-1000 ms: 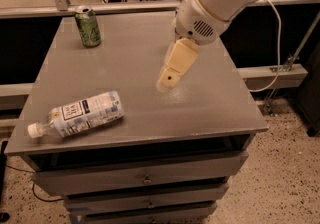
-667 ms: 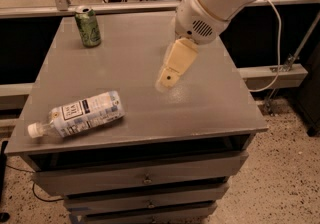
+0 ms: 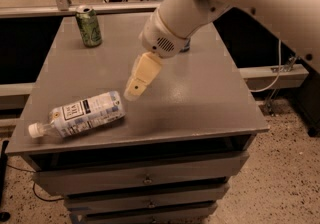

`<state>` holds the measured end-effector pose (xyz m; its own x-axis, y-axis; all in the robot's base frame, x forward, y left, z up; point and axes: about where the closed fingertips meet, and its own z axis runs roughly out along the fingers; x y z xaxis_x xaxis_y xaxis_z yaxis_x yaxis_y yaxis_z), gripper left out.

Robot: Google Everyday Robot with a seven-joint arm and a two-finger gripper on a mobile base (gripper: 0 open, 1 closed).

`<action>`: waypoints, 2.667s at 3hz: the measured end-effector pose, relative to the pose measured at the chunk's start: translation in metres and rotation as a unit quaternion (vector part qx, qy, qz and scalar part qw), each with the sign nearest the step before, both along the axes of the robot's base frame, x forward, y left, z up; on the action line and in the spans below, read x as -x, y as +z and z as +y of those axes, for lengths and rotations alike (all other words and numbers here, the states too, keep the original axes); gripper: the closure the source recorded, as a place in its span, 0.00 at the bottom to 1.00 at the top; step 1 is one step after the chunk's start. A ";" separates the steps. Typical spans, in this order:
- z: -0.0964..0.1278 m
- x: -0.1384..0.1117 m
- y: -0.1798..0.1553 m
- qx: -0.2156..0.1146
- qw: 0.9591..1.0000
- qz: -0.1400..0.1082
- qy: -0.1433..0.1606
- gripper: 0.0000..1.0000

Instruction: Place blue plastic bottle upright

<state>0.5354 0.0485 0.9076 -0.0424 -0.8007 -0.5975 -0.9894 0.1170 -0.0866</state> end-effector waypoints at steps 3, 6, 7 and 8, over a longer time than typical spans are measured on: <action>0.118 -0.004 -0.032 -0.027 0.991 0.085 0.103 0.00; 0.145 0.050 -0.037 0.021 0.987 0.075 0.144 0.00; 0.150 0.057 -0.048 0.068 0.987 0.062 0.134 0.00; 0.150 0.060 -0.059 0.111 0.985 0.056 0.122 0.00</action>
Offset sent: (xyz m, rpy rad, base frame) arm 0.0150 0.1358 -0.0388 0.0638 0.1781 0.2326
